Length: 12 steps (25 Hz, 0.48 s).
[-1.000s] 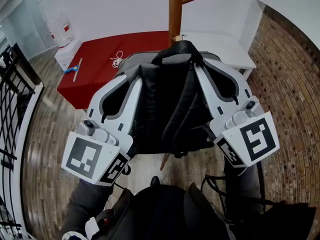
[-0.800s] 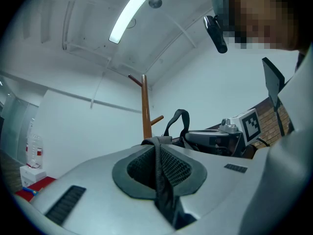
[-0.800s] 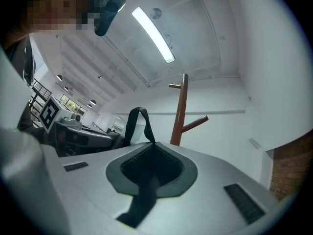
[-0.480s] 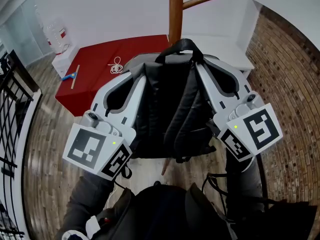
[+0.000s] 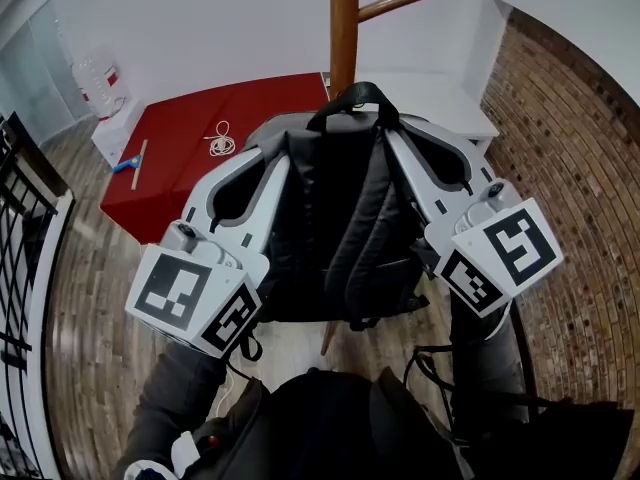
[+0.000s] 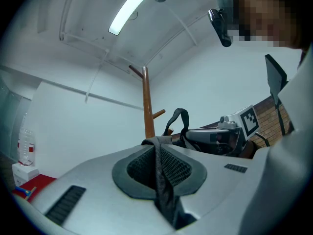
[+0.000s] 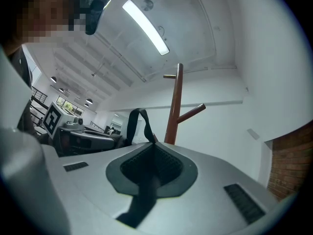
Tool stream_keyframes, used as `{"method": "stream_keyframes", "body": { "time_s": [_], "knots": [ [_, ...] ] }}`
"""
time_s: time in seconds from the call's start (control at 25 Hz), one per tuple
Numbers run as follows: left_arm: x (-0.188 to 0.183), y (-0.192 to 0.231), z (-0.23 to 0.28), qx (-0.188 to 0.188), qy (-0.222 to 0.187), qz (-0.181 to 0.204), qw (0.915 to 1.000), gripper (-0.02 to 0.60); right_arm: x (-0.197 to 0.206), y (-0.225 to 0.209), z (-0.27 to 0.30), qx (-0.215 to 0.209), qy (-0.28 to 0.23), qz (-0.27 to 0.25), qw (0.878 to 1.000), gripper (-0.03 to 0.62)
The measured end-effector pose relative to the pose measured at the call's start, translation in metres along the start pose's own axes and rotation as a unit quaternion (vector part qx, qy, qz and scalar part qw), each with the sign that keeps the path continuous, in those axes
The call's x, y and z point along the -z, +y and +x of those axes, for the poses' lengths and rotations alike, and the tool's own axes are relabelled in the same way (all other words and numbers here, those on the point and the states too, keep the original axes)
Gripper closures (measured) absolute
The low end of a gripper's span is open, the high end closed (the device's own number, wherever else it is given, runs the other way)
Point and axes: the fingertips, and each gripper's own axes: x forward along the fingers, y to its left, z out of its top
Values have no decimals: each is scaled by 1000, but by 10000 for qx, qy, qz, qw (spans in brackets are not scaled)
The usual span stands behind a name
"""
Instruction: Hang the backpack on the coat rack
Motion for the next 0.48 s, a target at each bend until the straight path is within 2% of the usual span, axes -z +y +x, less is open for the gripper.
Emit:
{"method": "stream_keyframes", "body": {
  "time_s": [0.48],
  "knots": [
    [12,12,23,232,143,-219,9994,538,12,-17,13,73,185,83,9998,576]
  ]
}}
